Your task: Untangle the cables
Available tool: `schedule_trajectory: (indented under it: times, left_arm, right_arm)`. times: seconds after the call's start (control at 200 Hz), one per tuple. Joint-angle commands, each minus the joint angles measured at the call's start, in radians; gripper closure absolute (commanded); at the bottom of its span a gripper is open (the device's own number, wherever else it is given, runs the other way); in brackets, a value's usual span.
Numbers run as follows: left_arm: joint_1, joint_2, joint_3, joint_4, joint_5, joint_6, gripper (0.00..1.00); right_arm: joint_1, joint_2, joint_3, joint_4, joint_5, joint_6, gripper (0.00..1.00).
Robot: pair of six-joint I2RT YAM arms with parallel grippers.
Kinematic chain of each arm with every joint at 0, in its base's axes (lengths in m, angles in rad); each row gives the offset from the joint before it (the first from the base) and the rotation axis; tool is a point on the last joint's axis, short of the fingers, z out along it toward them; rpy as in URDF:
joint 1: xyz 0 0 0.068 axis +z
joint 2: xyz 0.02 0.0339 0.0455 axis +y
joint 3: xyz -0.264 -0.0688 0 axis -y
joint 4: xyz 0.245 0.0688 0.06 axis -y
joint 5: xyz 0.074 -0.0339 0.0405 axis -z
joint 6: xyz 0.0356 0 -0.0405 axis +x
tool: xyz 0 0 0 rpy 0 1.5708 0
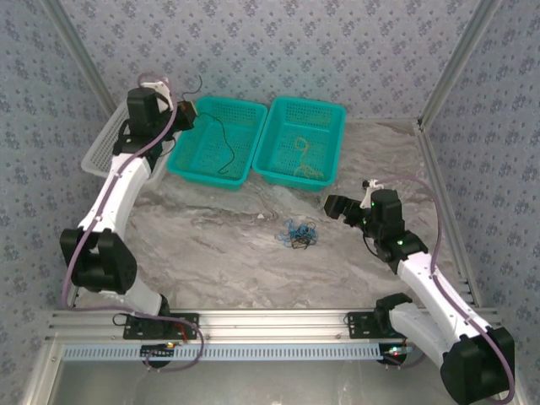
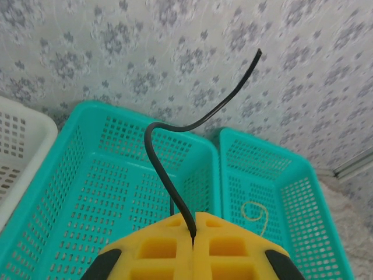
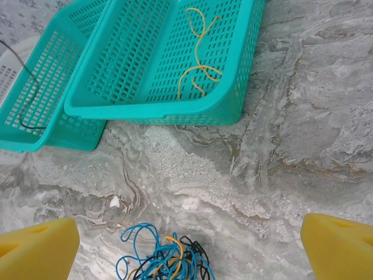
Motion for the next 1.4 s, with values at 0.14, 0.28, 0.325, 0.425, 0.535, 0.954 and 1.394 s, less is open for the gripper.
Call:
schedule_trajectory:
  times: [0.14, 0.28, 0.325, 0.425, 0.535, 0.954, 1.394]
  left_arm:
    - [-0.038, 0.138, 0.062, -0.161, 0.033, 0.050, 0.56]
    - [-0.071, 0.122, 0.031, -0.190, -0.021, 0.077, 0.28]
    - [-0.080, 0.111, 0.022, -0.194, -0.036, 0.082, 0.22]
    - [-0.096, 0.076, -0.015, -0.187, -0.076, 0.078, 0.09]
    - [-0.110, 0.024, -0.066, -0.162, -0.099, 0.057, 0.01]
    - [-0.203, -0.222, -0.390, 0.110, -0.080, -0.111, 0.01]
    - [-0.394, -0.342, -0.712, 0.386, -0.064, -0.227, 0.01]
  right_arm:
    - [-0.002, 0.025, 0.006, -0.009, -0.046, 0.033, 0.00]
    - [-0.001, 0.049, 0.008, -0.003, -0.053, 0.041, 0.00]
    - [0.000, 0.056, 0.008, 0.001, -0.056, 0.040, 0.00]
    - [0.005, 0.073, 0.010, 0.007, -0.057, 0.041, 0.00]
    - [0.014, 0.086, 0.012, 0.018, -0.057, 0.041, 0.00]
    - [0.069, 0.155, 0.018, 0.005, -0.050, 0.078, 0.02]
    - [0.056, 0.242, 0.062, -0.075, -0.207, -0.070, 0.07]
